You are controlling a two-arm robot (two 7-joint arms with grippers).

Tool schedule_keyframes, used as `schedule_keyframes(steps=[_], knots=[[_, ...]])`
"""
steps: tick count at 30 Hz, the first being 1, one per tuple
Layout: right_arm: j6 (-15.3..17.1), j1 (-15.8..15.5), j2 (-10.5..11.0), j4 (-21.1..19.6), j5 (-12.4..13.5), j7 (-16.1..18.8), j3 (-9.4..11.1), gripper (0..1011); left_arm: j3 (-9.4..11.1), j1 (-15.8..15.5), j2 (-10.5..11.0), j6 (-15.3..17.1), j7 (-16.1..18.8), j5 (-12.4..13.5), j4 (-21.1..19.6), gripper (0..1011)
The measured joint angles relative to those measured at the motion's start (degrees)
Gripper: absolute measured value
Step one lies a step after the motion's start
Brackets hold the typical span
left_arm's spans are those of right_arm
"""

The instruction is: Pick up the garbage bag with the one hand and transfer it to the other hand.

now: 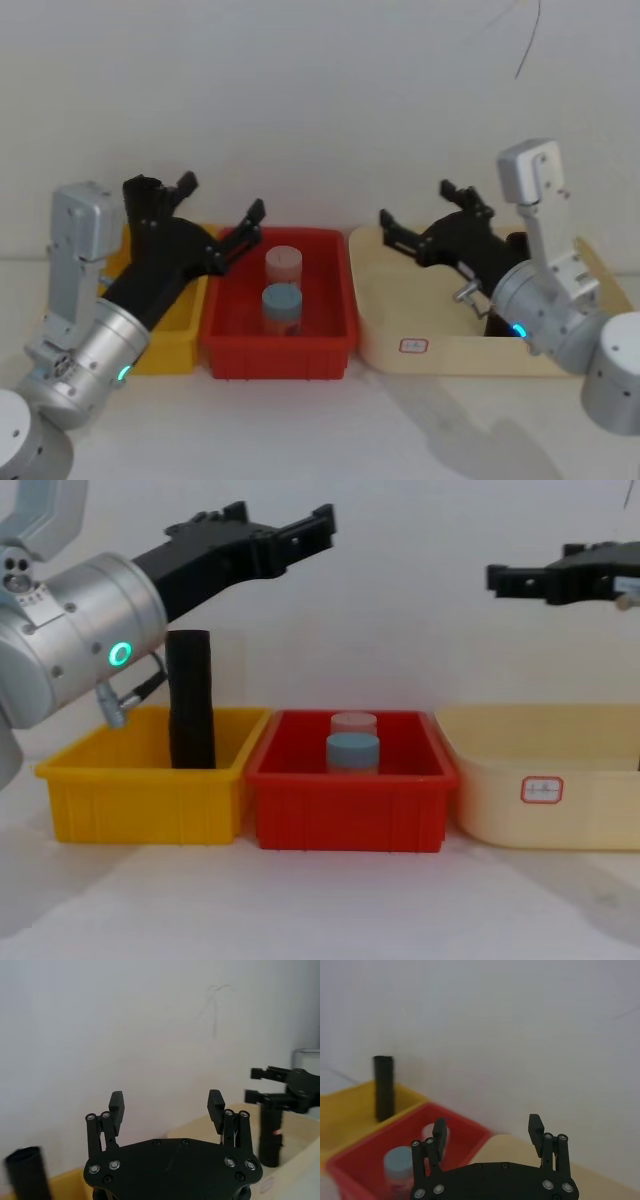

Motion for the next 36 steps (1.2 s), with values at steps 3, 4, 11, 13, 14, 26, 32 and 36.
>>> schedule_keyframes(steps=[3, 4, 11, 13, 14, 26, 32, 36], knots=[[0.0, 0.4, -0.2, 0.6, 0.2, 1.4, -1.3, 1000, -0.8, 0.9, 0.3, -0.2, 1.7, 1.2, -0.7, 1001], [0.1, 0.8, -0.3, 1.0, 0.3, 2.2, -2.1, 1000, -1.3, 1.4, 0.5, -0.3, 2.6, 1.9, -1.1, 1001], [0.6, 2.1, -0.8, 3.0, 0.6, 5.4, -5.1, 1000, -3.1, 3.4, 1.1, -0.4, 6.4, 4.6, -2.5, 1001], [0.8, 2.7, -1.1, 3.9, 0.8, 6.5, -6.2, 1000, -3.8, 4.1, 1.3, -0.4, 7.8, 5.6, -2.9, 1001], [0.9, 2.8, -1.2, 4.1, 0.8, 6.8, -6.4, 1000, -4.2, 4.6, 1.4, -0.4, 8.8, 6.4, -3.2, 1001], [2.6, 6.1, -2.8, 9.5, 2.1, 11.4, -10.4, 1000, -7.8, 8.2, 2.1, 0.0, 15.9, 11.7, -5.0, 1001], [3.7, 8.3, -3.8, 12.8, 3.2, 13.3, -11.3, 1000, -9.4, 9.7, 2.4, 0.2, 18.5, 13.7, -5.5, 1001], [4.0, 9.8, -4.5, 15.3, 3.7, 14.2, -11.8, 1000, -10.1, 10.4, 2.5, 0.2, 19.7, 14.7, -5.8, 1001]])
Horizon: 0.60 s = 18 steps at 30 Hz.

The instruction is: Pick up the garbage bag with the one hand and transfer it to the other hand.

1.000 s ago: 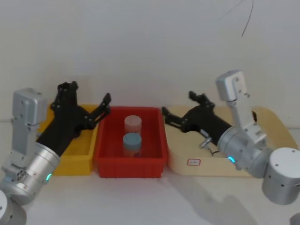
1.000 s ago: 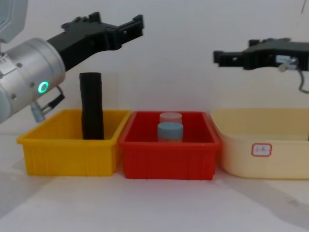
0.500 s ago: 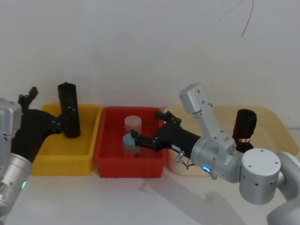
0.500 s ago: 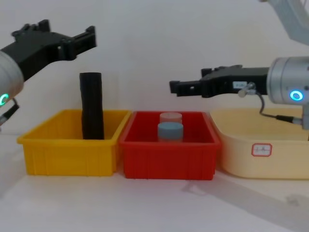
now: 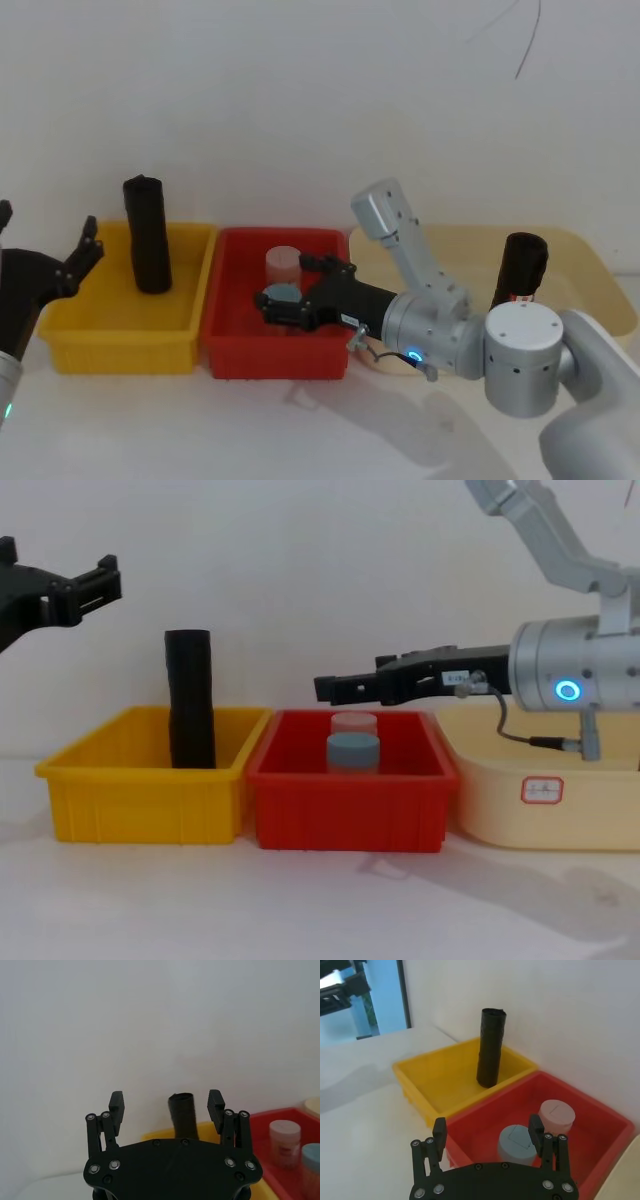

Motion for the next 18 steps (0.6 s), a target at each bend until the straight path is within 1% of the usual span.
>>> schedule_keyframes(steps=[6, 9, 10, 13, 14, 17, 18], knots=[[0.1, 2.4, -1.2, 4.2, 0.8, 0.9, -0.5, 1000, -0.6, 0.6, 0.1, 0.1, 1.0, 0.8, -0.2, 1001], [-0.7, 3.7, -1.9, 6.7, 1.0, 1.2, -0.6, 1000, -0.9, 0.9, 0.2, 0.1, 1.5, 1.2, -0.3, 1001], [-0.7, 3.7, -1.9, 6.7, 1.0, 1.2, -0.6, 1000, -0.9, 0.9, 0.2, 0.1, 1.5, 1.2, -0.3, 1001], [-1.8, 4.9, -2.5, 9.4, 1.1, 1.3, -0.9, 1000, -1.2, 1.1, 0.2, 0.1, 1.9, 1.5, -0.4, 1001], [-1.8, 4.9, -2.5, 9.4, 1.1, 1.3, -0.9, 1000, -1.2, 1.1, 0.3, 0.1, 2.0, 1.6, -0.4, 1001], [-3.1, 5.9, -3.1, 11.7, 1.1, 1.3, -1.3, 1000, -1.3, 1.2, 0.3, 0.2, 2.1, 1.7, -0.4, 1001], [-3.1, 5.9, -3.1, 11.7, 1.1, 1.3, -1.3, 1000, -1.3, 1.3, 0.3, 0.2, 2.2, 1.7, -0.4, 1001]])
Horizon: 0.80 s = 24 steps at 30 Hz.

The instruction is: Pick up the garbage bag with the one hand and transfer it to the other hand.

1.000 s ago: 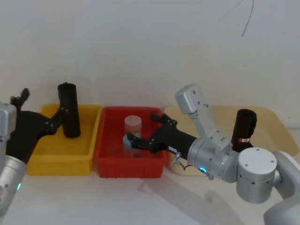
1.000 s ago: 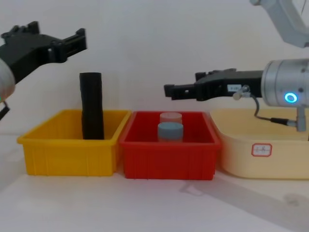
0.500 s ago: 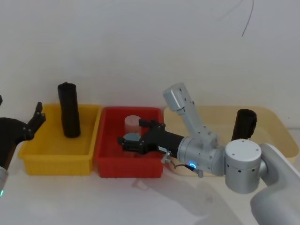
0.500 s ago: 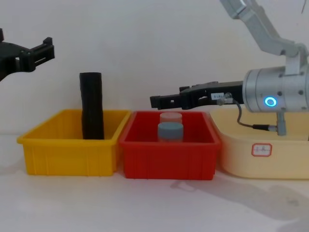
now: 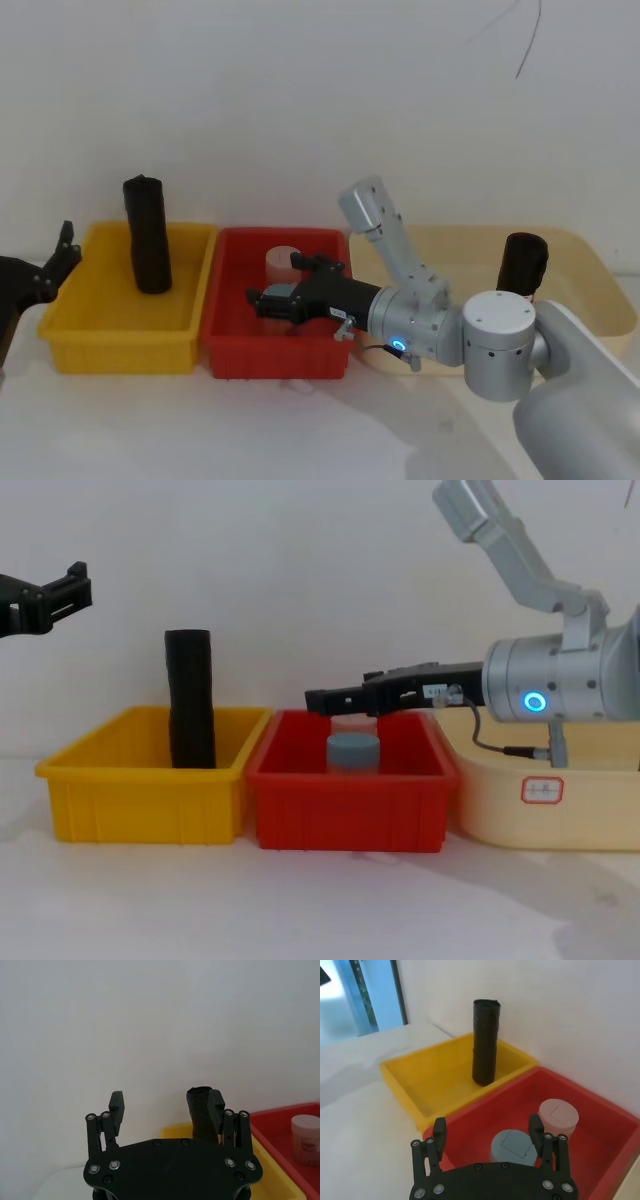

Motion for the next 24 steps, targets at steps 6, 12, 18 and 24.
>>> schedule_keyframes(steps=[6, 12, 18, 24], knots=[[-2.4, 1.7, -0.8, 4.3, -1.1, -1.0, -1.1, 1000, -0.1, 0.2, 0.0, 0.0, 0.3, 0.2, 0.0, 1001], [-3.8, 2.8, -1.5, 7.5, -1.8, -1.7, -1.4, 1000, -0.2, 0.2, 0.1, 0.0, 0.4, 0.4, -0.1, 1001], [-4.7, 3.9, -2.2, 10.8, -2.1, -2.2, -1.3, 1000, -0.3, 0.3, 0.1, 0.0, 0.5, 0.4, -0.1, 1001], [-4.6, 4.9, -2.7, 13.4, -2.2, -2.1, -1.3, 1000, -0.3, 0.3, 0.1, 0.0, 0.6, 0.5, -0.1, 1001]])
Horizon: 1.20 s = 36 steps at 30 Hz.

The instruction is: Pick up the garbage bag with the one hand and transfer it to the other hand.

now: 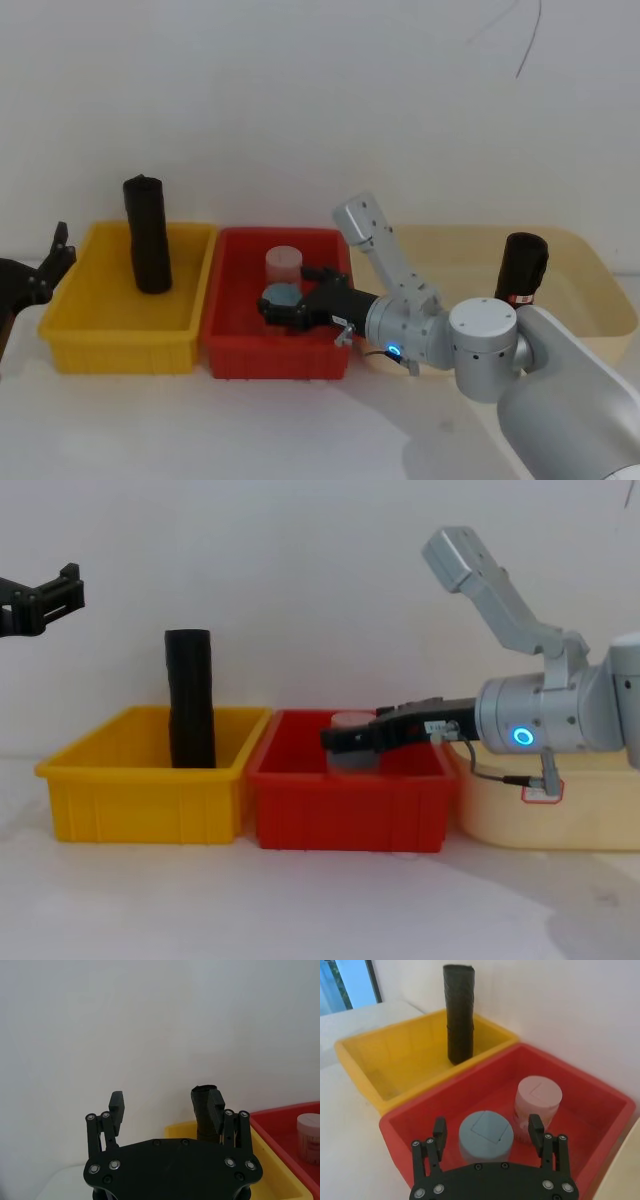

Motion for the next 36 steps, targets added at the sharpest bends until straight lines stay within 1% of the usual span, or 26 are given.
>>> schedule_keyframes(steps=[9, 15, 18, 22, 26, 28, 31, 36], knots=[[2.1, 1.1, -0.2, 2.1, -0.2, 1.2, -0.7, 1000, -0.1, 0.0, 0.0, 0.0, 0.1, 0.1, 0.0, 1001], [3.2, 1.5, -0.2, 2.8, 0.0, 1.8, -1.0, 1000, -0.1, 0.0, 0.0, 0.0, 0.1, 0.1, 0.0, 1001], [3.7, 1.6, -0.2, 2.8, 0.2, 2.1, -1.0, 962, 0.0, 0.0, 0.0, 0.0, 0.1, 0.1, 0.0, 1001], [4.2, 1.4, -0.2, 2.3, 0.6, 2.4, -1.0, 865, -0.1, 0.0, 0.0, 0.0, 0.1, 0.1, 0.0, 1001], [4.7, 0.8, 0.1, 0.8, 1.4, 2.6, -0.6, 763, -0.1, 0.0, 0.0, 0.0, 0.1, 0.1, 0.0, 1001], [5.0, 0.5, 0.2, -0.1, 1.9, 2.7, -0.4, 685, 0.0, 0.0, 0.0, 0.0, 0.1, 0.1, 0.0, 1001], [5.1, 0.1, 0.4, -1.2, 2.3, 2.7, -0.2, 647, 0.0, 0.0, 0.0, 0.0, 0.1, 0.1, 0.0, 1001], [5.1, -0.6, 0.7, -3.3, 3.2, 2.8, 0.3, 644, 0.0, 0.0, 0.0, 0.0, 0.1, 0.1, 0.0, 1001]])
